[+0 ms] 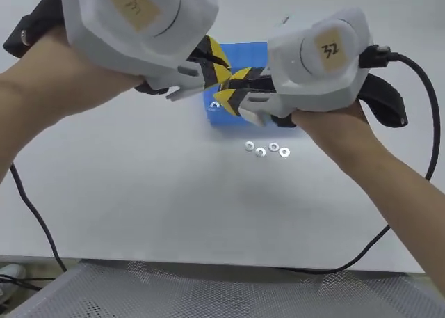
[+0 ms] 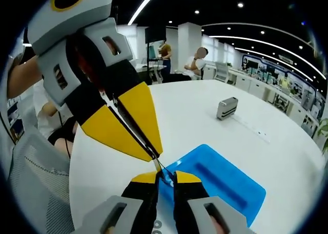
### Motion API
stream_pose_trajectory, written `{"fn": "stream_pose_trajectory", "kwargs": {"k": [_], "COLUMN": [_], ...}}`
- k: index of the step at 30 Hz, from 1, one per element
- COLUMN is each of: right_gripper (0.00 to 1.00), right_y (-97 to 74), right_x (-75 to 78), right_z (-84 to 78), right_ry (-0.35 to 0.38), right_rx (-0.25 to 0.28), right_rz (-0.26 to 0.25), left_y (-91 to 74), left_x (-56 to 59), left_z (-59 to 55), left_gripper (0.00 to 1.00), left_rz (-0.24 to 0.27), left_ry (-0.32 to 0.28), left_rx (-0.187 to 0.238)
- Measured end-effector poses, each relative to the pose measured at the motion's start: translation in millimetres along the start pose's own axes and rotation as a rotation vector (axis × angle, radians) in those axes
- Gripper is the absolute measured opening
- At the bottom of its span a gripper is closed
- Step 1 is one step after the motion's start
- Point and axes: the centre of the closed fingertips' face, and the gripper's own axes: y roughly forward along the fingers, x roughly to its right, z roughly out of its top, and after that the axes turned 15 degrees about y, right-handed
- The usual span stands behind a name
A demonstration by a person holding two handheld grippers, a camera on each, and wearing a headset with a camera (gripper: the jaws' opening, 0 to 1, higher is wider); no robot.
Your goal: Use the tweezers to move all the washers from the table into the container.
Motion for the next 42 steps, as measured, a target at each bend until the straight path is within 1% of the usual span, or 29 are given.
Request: {"fn": "stream_pose_trajectory", "kwargs": {"k": [3,5,8,10,14,18,20,22,23,26,28,31,34,38,42], "right_gripper": [0.07,0.08,0.08,0.07,0.07,0.09,0.1,0.08,0.08,0.08,0.08,0.08,0.08,0.08,0.08], "right_y": [-11.0,-16.7,-26.2,-31.8,-41.8,-51.1,-54.0,-53.5,-53.3,-51.5,-50.1,-46.9,-42.0,-35.2,-29.5], "right_x": [-2.9,-5.5,-10.6,-13.5,-17.0,-18.3,-18.5,-18.3,-18.5,-18.5,-19.5,-19.8,-19.0,-16.6,-12.4], "right_z": [3.9,5.0,5.4,5.5,4.3,0.8,-1.2,-5.5,-7.6,-17.3,-22.3,-29.2,-36.8,-42.2,-46.7], "right_ry": [0.019,0.032,0.037,0.034,0.022,0.037,0.046,0.059,0.067,0.074,0.096,0.101,0.123,0.136,0.14], "right_rx": [0.029,0.042,0.059,0.066,0.075,0.087,0.091,0.085,0.079,0.059,0.053,0.042,0.029,0.02,0.011], "right_rz": [-0.003,0.0,-0.003,-0.01,-0.023,-0.033,-0.033,-0.029,-0.03,-0.029,-0.023,-0.023,-0.016,-0.012,-0.021], "left_y": [-6.7,-10.1,-13.5,-14.8,-16.5,-16.0,-11.4,-8.1,-7.8,-3.1,-0.6,4.4,8.1,13.6,19.0], "left_x": [1.2,2.4,6.1,8.6,11.0,18.0,19.9,22.6,26.4,32.9,36.5,42.8,46.9,49.2,49.7], "left_z": [9.8,15.2,22.6,26.6,34.6,43.8,42.5,42.9,45.7,45.1,44.1,40.5,36.6,31.4,25.7], "left_gripper": [0.0,0.0,0.0,0.0,0.0,0.0,0.0,0.0,0.0,0.0,0.0,0.0,0.0,0.0,0.0], "left_rz": [0.011,0.015,0.017,0.018,0.013,0.0,-0.006,-0.006,-0.007,-0.029,-0.039,-0.052,-0.062,-0.071,-0.07], "left_ry": [-0.001,-0.006,0.002,0.017,0.017,0.013,0.007,0.023,0.023,0.003,-0.007,-0.016,-0.025,-0.02,-0.022], "left_rx": [0.025,0.034,0.045,0.047,0.069,0.087,0.09,0.094,0.094,0.093,0.092,0.089,0.081,0.061,0.056]}}
